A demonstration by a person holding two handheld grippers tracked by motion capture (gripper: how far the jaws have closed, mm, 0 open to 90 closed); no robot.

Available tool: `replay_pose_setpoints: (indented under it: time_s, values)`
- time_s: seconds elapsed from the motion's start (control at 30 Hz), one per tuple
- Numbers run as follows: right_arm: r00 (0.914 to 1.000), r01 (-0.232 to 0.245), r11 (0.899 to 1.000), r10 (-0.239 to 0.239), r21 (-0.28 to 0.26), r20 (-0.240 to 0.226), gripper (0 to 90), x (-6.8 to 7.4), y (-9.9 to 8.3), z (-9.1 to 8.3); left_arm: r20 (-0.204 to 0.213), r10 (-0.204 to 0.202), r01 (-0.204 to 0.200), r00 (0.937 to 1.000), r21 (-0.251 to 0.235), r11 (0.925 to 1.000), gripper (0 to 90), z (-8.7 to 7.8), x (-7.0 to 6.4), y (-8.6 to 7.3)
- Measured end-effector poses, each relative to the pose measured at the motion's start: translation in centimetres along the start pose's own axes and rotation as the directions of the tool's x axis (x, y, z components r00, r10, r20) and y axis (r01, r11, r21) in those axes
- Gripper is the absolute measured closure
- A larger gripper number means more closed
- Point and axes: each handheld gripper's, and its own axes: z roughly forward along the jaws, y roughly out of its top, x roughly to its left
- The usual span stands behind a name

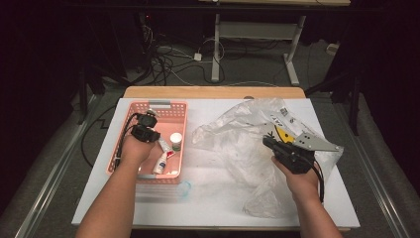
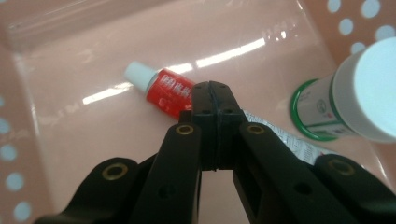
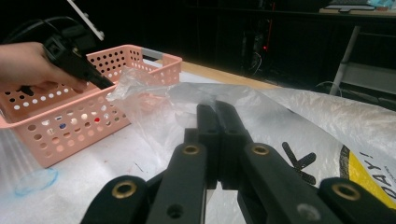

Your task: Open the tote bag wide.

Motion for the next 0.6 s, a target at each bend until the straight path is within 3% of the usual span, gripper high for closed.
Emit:
replay_pose_setpoints:
  time_s: [0.17,0.33,0.4,0.47,0.6]
  values:
    - [1.0,0.0,1.0,0.0,-0.001,-0.002,90.0,0.0,0.0,-0.1,-0.012,0.017,-0.017,0.9998,-0.01,0.9998,87.9,0.6,0.2,1.0]
    - [1.0,0.001,1.0,-0.001,0.001,-0.004,90.0,0.1,0.0,0.0,-0.047,0.015,-0.017,0.9988,-0.036,0.9992,87.9,1.1,1.3,1.6]
    - [1.0,0.0,1.0,0.0,0.002,-0.004,90.0,0.1,0.0,0.0,-0.042,0.007,-0.009,0.9991,-0.044,0.999,88.0,1.0,1.6,1.7]
    - [1.0,-0.002,1.0,0.002,0.002,-0.003,90.0,0.1,0.0,0.0,-0.008,0.014,-0.014,0.9999,-0.077,0.9969,88.0,0.4,1.2,1.7]
    - [1.0,-0.006,1.0,0.006,0.004,-0.007,90.0,0.1,-0.1,0.1,0.01,0.118,-0.117,0.993,-0.058,0.9915,87.9,-0.5,-0.9,1.5]
